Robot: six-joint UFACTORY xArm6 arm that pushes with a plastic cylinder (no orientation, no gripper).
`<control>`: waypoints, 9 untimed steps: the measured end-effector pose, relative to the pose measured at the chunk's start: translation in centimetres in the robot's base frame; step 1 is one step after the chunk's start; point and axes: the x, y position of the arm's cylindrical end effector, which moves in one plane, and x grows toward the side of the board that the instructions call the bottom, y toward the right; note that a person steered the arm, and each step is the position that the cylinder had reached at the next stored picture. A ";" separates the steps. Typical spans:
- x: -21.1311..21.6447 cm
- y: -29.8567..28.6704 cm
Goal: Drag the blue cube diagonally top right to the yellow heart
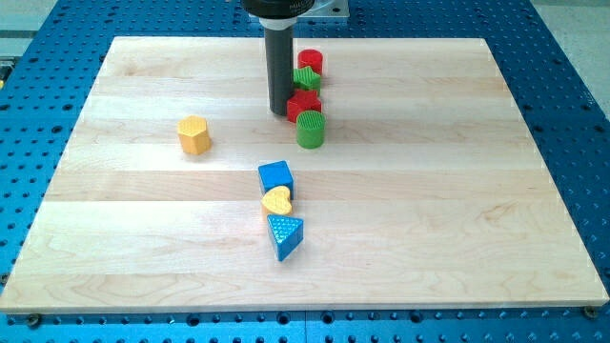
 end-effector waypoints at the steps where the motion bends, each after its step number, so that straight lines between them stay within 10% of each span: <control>1: 0.1 -0.3; 4: 1.1 -1.5; 7: 11.4 -2.9; 9: 9.3 4.5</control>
